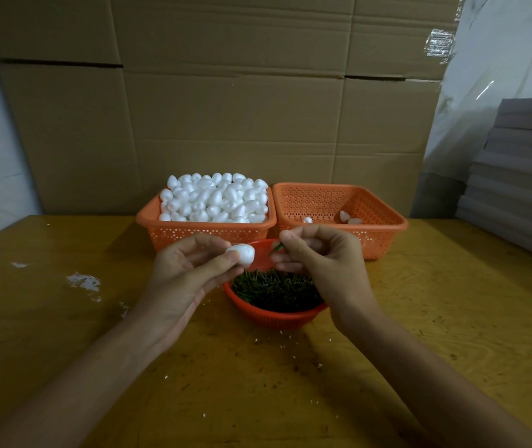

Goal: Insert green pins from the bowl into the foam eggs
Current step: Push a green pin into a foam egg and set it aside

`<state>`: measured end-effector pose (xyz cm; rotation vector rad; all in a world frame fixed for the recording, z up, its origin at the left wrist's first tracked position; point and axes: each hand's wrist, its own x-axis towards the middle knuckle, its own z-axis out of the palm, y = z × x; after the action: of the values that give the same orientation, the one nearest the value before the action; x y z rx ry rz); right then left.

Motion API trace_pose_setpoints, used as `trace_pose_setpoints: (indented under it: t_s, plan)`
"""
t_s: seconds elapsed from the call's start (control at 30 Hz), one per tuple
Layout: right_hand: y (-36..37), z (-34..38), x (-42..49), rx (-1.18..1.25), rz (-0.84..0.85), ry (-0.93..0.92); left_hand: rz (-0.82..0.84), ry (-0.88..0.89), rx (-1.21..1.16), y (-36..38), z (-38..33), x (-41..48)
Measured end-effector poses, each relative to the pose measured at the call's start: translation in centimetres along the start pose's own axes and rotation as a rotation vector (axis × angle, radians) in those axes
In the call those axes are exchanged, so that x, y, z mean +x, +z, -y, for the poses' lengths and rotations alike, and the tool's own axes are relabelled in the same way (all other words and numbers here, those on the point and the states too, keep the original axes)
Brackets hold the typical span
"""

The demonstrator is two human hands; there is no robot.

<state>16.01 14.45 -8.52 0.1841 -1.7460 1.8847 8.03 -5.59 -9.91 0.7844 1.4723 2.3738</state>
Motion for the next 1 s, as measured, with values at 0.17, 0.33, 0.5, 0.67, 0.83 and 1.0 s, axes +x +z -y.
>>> trace_pose_setpoints:
  t_s: [0.17,0.33,0.5,0.67,0.83,1.0]
  plan:
    - [0.4,-0.1,-0.2,-0.027,-0.039,-0.048,0.027,-0.03,-0.039,0.1,-0.1,0.0]
    - [0.7,0.2,-0.4,-0.102,-0.015,-0.098,0.043,-0.053,-0.051,0.3,-0.2,-0.1]
    - [1.0,0.1,-0.6,-0.089,0.03,-0.098,0.051,-0.049,-0.021,0.5,-0.3,-0.2]
    - [1.1,-0.2,-0.8,-0.162,0.061,-0.113,0.064,-0.038,0.008,0.6,-0.3,-0.4]
    - [1.8,-0.5,-1.4,-0.238,0.013,-0.179,0.07,0.008,0.035,1.2,0.0,-0.8]
    - [2.3,-0.4,-1.6,-0.17,-0.015,-0.194,0.063,-0.016,-0.084,1.5,0.7,-0.8]
